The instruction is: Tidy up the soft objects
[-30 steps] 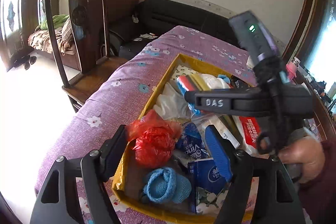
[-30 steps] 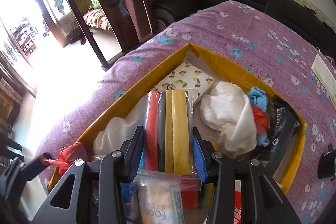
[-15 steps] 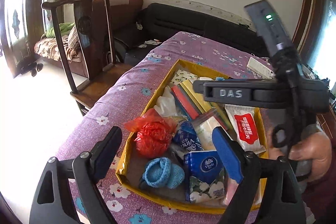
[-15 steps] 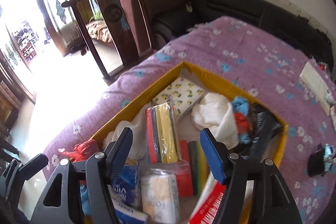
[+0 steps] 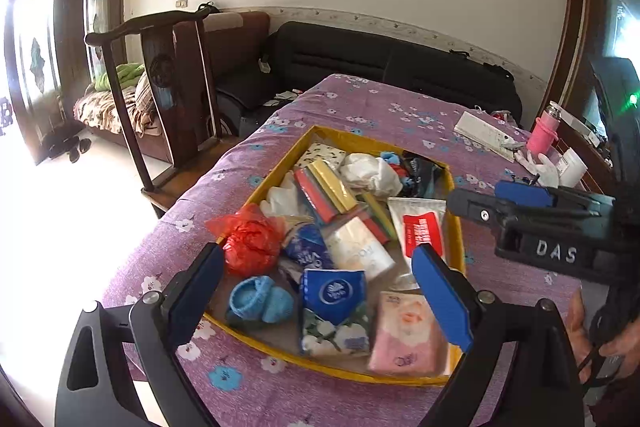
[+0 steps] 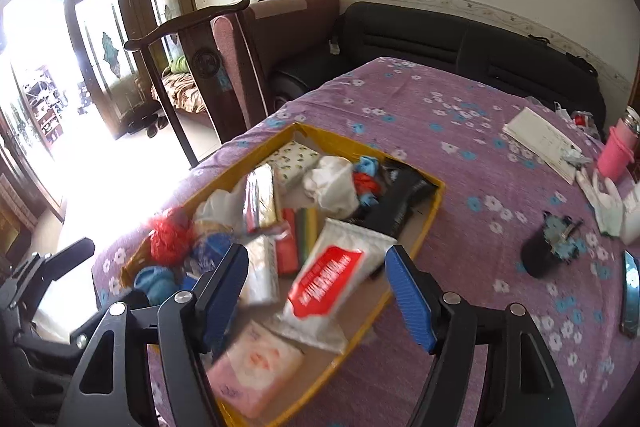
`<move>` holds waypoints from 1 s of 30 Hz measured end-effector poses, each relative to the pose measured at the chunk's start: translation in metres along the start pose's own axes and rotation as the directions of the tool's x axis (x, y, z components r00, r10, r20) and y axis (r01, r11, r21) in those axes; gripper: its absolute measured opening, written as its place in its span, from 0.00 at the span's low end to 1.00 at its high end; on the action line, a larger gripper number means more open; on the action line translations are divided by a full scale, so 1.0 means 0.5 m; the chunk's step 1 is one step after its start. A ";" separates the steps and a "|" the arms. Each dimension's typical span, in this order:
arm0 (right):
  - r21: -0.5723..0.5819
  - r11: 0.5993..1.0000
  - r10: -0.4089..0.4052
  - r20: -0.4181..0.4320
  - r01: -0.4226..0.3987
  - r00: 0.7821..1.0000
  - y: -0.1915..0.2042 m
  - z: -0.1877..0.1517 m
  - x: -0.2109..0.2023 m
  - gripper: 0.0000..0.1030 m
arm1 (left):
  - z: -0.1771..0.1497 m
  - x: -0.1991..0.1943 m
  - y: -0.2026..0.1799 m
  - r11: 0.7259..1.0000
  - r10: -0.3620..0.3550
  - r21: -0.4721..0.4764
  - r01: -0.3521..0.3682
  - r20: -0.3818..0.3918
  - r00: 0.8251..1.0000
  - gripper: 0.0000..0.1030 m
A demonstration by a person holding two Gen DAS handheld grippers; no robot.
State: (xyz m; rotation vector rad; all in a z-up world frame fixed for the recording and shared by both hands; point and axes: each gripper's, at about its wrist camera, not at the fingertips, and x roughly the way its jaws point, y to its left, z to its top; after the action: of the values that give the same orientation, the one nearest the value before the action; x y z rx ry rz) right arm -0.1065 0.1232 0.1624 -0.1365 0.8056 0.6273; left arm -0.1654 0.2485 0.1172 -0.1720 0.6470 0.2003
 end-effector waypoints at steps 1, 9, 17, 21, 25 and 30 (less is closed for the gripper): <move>0.002 1.000 -0.005 0.005 0.005 1.000 -0.006 -0.010 -0.011 0.74 | 0.001 -0.003 -0.006 1.000 0.001 0.004 -0.001 0.004 1.000 0.91; 0.036 0.999 -0.039 0.032 0.038 0.999 -0.064 -0.102 -0.087 0.76 | -0.021 -0.075 -0.089 0.996 0.042 0.069 -0.049 0.095 0.995 0.96; 0.089 0.993 -0.082 0.032 0.079 0.996 -0.145 -0.200 -0.139 0.77 | -0.055 -0.094 -0.157 0.994 0.064 0.078 -0.072 0.106 0.992 0.97; 0.094 0.989 -0.120 0.033 0.117 0.992 -0.174 -0.235 -0.158 0.77 | -0.068 -0.112 -0.171 0.994 0.102 0.027 -0.107 0.160 0.982 0.97; 0.109 0.986 -0.131 0.046 0.126 0.990 -0.190 -0.265 -0.174 0.77 | -0.081 -0.195 -0.180 0.983 0.183 -0.043 -0.180 0.380 0.907 1.00; 0.132 0.985 -0.116 0.065 0.107 0.991 -0.193 -0.280 -0.178 0.78 | -0.098 -0.269 -0.193 0.959 0.272 -0.104 -0.262 0.590 0.760 1.00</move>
State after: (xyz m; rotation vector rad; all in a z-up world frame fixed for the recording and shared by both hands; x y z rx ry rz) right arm -0.1864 -0.0453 0.1170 -0.0411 0.7603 0.4706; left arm -0.2757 0.1266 0.1702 -0.0204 0.0244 0.5151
